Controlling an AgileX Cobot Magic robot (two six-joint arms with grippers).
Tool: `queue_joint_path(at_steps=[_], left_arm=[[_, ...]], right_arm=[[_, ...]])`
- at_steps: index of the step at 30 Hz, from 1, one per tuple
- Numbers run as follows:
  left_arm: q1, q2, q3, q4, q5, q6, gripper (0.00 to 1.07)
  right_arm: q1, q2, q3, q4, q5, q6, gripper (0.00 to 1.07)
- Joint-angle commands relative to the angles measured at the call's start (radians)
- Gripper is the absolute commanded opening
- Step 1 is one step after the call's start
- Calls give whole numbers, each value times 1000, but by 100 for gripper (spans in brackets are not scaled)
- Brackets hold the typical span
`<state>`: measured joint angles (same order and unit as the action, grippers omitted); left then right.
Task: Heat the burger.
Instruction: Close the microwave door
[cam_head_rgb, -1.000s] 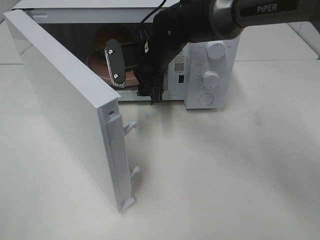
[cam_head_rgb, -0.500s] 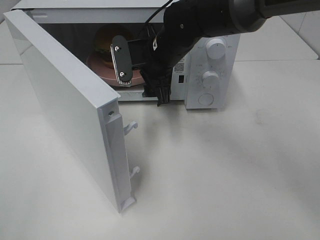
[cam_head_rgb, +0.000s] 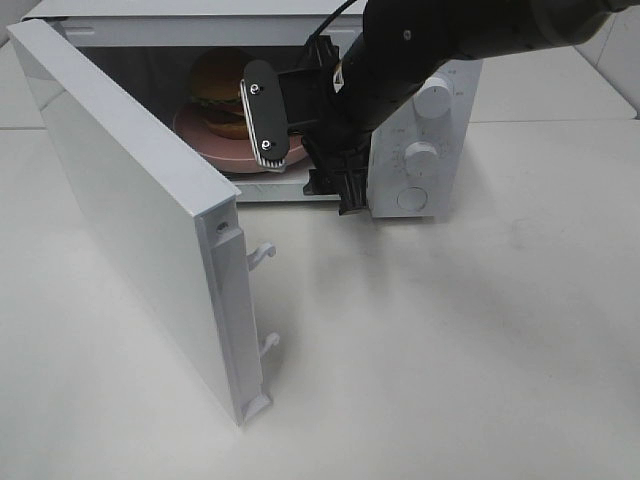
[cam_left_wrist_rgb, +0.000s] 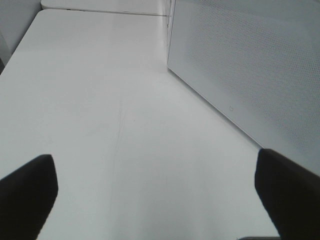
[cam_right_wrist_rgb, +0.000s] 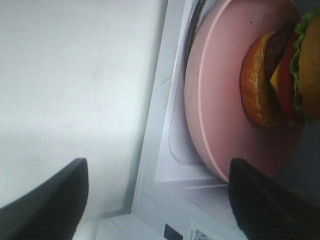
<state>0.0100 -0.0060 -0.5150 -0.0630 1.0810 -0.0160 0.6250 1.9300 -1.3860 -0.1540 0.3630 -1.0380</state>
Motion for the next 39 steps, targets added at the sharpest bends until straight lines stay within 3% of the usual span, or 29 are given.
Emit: queue_joint_path(at_steps=[1,31,39], left_arm=[[-6,-11,0,-2,-11,1,100],[-6,-11,0,-2,-11,1,100],[-6,-11,0,-2,-11,1,100]], right_arm=[[-2,-37,26,-1,-3,4,76],[-3,-506,413,-5,-2,173,76],[-3,-671,508,-4,53,393,76]])
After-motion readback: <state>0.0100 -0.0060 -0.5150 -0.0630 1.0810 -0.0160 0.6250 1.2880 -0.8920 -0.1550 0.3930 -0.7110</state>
